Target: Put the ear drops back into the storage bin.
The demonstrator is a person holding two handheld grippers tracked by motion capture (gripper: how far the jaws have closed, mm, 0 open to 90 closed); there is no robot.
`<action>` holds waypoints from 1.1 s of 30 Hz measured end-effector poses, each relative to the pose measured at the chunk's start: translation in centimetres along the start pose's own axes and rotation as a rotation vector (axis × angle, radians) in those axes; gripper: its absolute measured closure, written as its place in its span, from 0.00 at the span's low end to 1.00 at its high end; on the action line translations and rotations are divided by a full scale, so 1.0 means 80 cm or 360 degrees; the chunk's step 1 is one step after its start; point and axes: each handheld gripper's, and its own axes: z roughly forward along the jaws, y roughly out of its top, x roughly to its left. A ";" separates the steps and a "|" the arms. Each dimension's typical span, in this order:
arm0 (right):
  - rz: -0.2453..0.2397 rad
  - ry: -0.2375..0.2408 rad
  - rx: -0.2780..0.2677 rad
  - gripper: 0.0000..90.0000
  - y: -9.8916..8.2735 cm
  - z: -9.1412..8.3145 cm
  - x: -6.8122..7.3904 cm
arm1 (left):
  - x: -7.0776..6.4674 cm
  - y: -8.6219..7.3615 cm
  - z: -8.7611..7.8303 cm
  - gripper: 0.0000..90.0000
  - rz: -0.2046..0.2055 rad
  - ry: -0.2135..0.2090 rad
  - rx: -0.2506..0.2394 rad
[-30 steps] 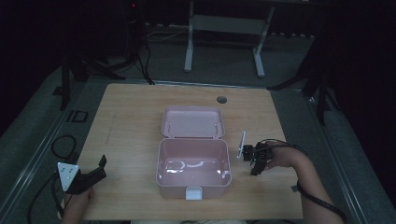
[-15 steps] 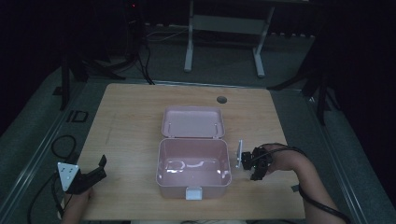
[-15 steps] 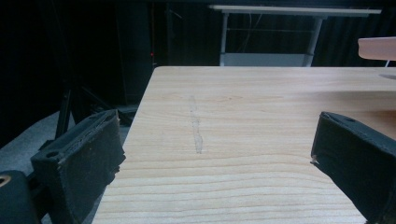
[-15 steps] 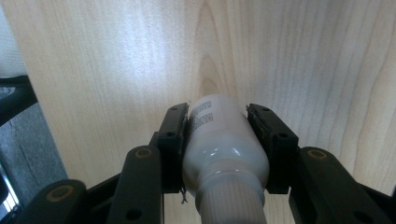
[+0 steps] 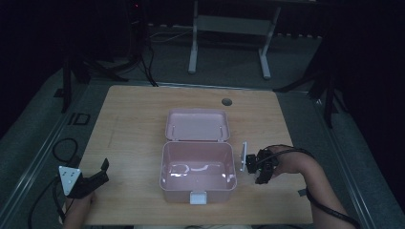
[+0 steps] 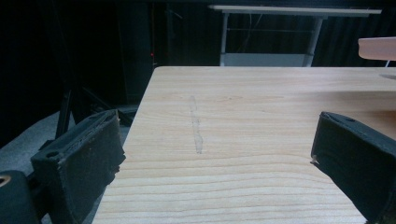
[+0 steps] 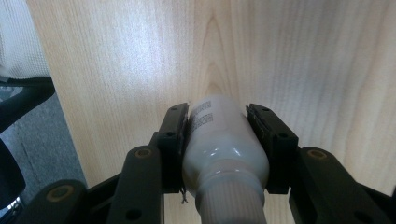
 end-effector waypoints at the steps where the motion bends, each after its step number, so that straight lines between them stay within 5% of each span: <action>1: 0.0006 -0.0005 -0.0001 0.66 0.000 -0.003 0.000 | 0.000 0.000 0.000 0.03 0.0000 0.0000 0.0000; 17: -0.0006 -0.0042 -0.0011 0.66 0.009 -0.039 0.005 | 0.000 0.000 0.000 0.03 -0.0002 0.0001 0.0000; 33: 0.0063 -0.0070 -0.0039 0.66 0.013 -0.073 0.004 | 0.000 0.000 0.000 0.03 -0.0002 0.0001 0.0000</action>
